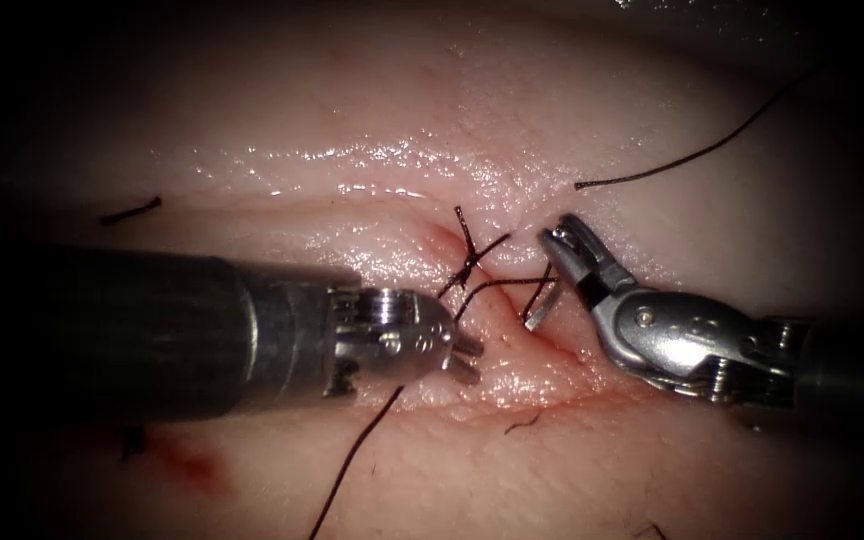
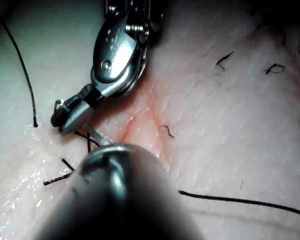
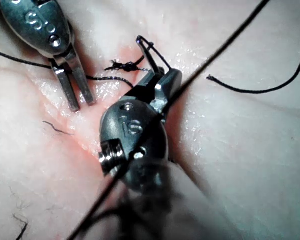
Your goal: Wound Closure
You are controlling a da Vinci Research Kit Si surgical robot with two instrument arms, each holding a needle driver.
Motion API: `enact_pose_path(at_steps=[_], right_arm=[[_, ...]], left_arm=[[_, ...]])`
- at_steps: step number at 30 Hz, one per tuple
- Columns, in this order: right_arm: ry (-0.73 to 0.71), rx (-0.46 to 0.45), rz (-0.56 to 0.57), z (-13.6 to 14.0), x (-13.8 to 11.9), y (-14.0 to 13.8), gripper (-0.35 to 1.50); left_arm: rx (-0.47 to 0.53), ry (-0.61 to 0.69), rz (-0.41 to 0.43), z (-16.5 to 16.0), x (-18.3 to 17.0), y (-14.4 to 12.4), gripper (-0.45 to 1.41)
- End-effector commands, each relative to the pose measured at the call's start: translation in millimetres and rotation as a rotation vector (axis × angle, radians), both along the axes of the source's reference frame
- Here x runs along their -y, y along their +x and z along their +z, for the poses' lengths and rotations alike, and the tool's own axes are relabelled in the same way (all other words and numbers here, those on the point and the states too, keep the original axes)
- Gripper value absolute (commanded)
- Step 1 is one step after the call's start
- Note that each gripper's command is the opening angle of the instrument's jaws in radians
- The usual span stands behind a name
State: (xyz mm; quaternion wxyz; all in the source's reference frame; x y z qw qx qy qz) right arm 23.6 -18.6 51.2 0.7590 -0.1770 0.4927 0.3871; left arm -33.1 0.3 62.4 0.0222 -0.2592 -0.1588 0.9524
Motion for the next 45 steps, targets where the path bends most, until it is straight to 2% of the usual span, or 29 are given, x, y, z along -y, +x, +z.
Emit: enact_pose_path(at_steps=[1, 6, 19, 29, 45], right_arm=[[0.014, -0.016, 0.002, 0.5, 0.2, 0.7, -0.35], [0.085, -0.081, 0.001, 0.2, -0.2, 0.5, -0.35], [0.11, -0.087, -0.053, 0.6, 0.1, 1.1, -0.35], [0.126, -0.105, -0.042, 0.2, 0.2, 1.1, -0.35], [0.185, -0.14, -0.014, -0.5, -0.2, 0.5, -0.35]], left_arm=[[-0.002, 0.0, -0.006, 0.7, 0.3, -0.5, 0.17], [0.004, 0.0, -0.014, 1.2, 1.5, -0.4, 0.17], [0.01, 0.004, -0.016, 0.6, 2.6, 0.5, 0.17], [0.018, 0.0, -0.037, -0.4, 3.4, 0.3, 0.15], [0.021, -0.003, -0.046, 0.2, 3.9, 1.1, 0.14]])
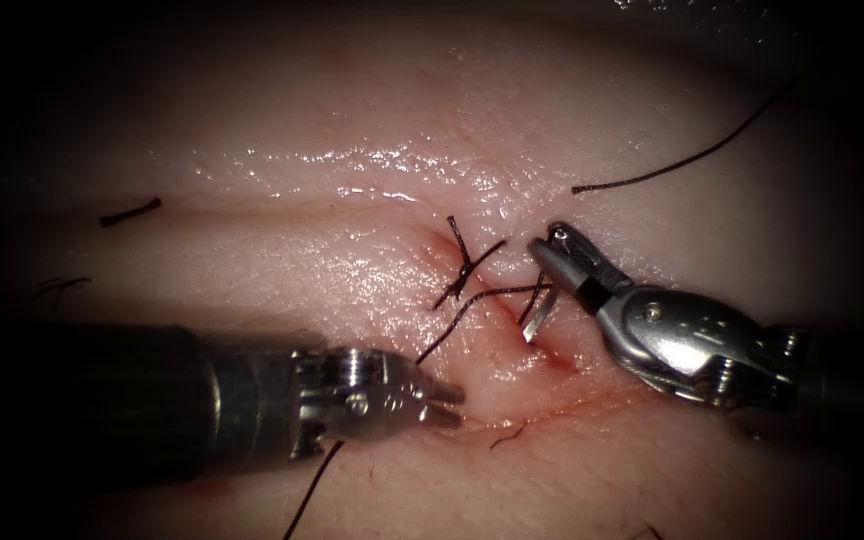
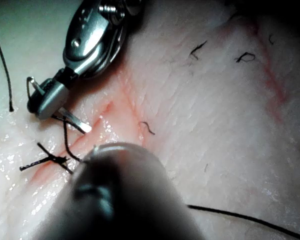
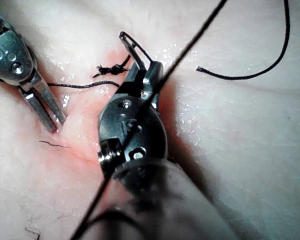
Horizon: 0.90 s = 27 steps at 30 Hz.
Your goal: Wound Closure
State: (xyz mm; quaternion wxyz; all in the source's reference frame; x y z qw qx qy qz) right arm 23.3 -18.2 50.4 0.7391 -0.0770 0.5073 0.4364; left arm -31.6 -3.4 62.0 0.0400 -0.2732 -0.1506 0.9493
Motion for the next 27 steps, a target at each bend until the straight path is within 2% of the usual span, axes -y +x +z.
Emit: enact_pose_path(at_steps=[1, 10, 17, 27], right_arm=[[0.006, 0.0, -0.003, 0.3, 0.2, 0.8, -0.35], [0.055, -0.04, 0.017, 0.4, 0.2, 0.9, -0.35], [0.105, -0.094, 0.027, 0.5, 0.5, 1.1, -0.35], [0.152, -0.123, 0.023, 0.2, 1.2, 1.7, -0.35]], left_arm=[[-0.002, 0.002, -0.003, 0.5, 0.3, -0.4, 0.14], [-0.003, 0.002, -0.005, 0.7, 0.7, -0.6, 0.14], [0.001, 0.001, -0.003, 0.8, 0.6, -0.2, 0.12], [0.005, 0.005, 0.0, 0.7, 0.8, 0.7, 0.1]])
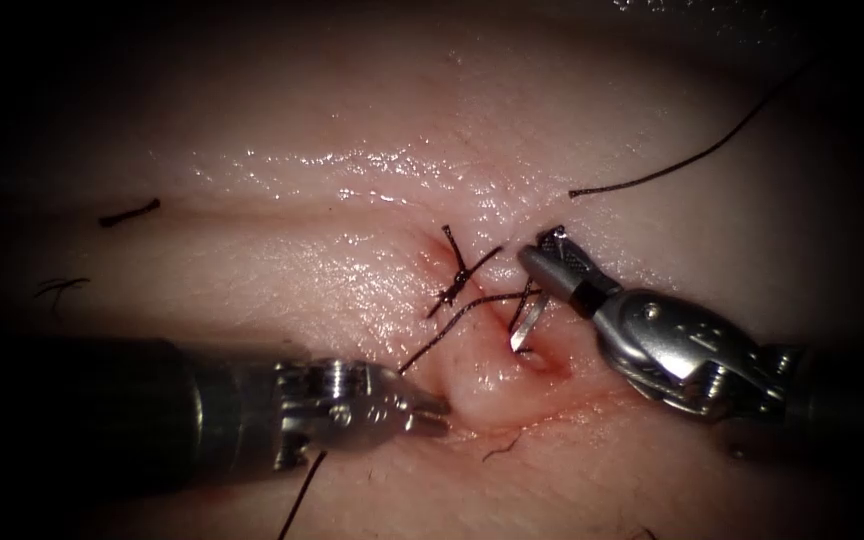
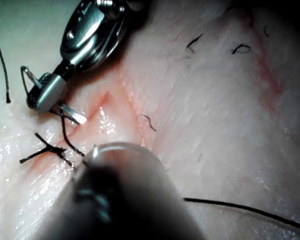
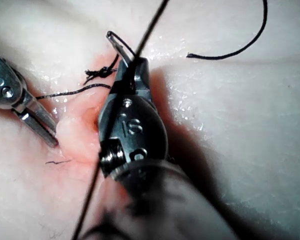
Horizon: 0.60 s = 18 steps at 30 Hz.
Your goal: Wound Closure
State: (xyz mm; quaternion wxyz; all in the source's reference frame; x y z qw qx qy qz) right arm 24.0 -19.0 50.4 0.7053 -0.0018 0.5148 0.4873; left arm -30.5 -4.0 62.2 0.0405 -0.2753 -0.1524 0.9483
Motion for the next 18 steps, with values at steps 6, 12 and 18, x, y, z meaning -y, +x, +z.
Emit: enact_pose_path(at_steps=[6, 12, 18], right_arm=[[0.067, -0.045, -0.013, -0.1, 0.9, 1.6, -0.35], [0.141, -0.112, 0.007, -0.3, 1.2, 2.1, -0.35], [0.269, -0.218, 0.049, -0.2, 1.2, 2.4, -0.35]], left_arm=[[0.0, 0.004, -0.002, 0.6, 0.2, -0.2, 0.1], [-0.001, 0.003, -0.003, 0.7, 0.2, -0.3, 0.09], [-0.001, 0.001, -0.007, 0.8, 0.3, -0.5, 0.09]])
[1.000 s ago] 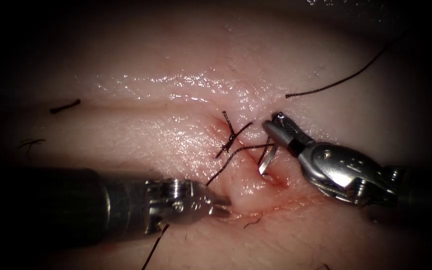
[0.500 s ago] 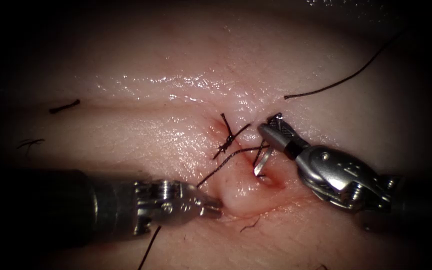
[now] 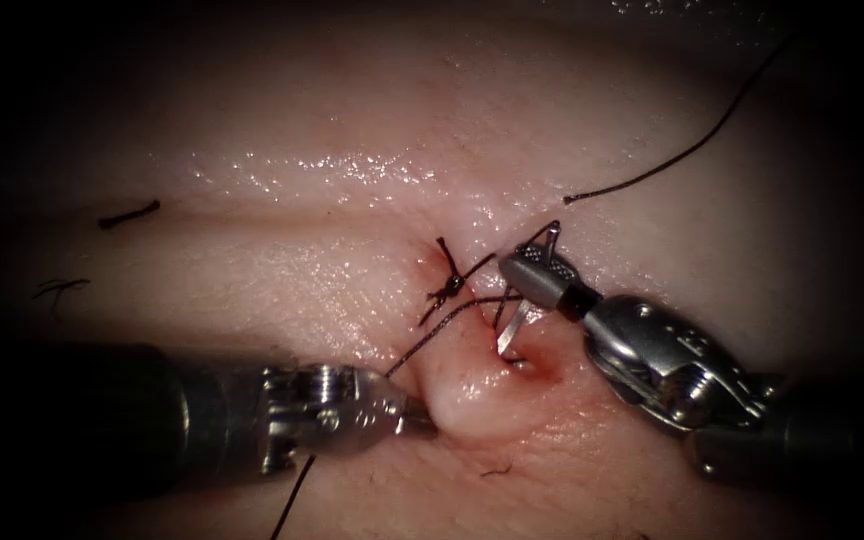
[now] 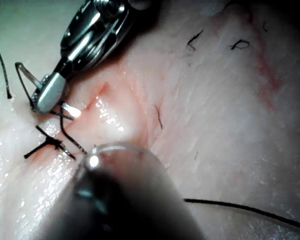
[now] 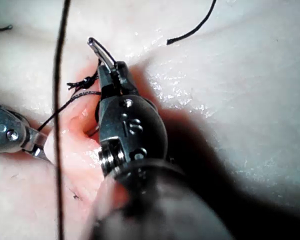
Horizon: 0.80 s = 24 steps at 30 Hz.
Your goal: Wound Closure
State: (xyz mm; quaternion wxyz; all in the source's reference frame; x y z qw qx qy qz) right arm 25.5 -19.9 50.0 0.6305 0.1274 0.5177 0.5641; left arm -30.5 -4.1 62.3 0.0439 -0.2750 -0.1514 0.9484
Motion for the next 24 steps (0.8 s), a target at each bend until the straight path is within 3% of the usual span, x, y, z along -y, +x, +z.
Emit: enact_pose_path(at_steps=[1, 15, 24], right_arm=[[0.036, -0.028, 0.012, 0.4, 0.3, 0.9, -0.35], [0.271, -0.182, 0.097, 1.0, 1.6, 1.0, -0.35], [0.45, -0.335, 0.152, 0.5, 2.3, 1.4, -0.35]], left_arm=[[0.001, 0.001, 0.0, 0.6, 0.2, -0.5, 0.09], [0.002, 0.001, 0.001, 0.9, 0.2, -0.5, 0.09], [0.001, -0.001, 0.001, 1.1, 0.3, -0.5, 0.09]])
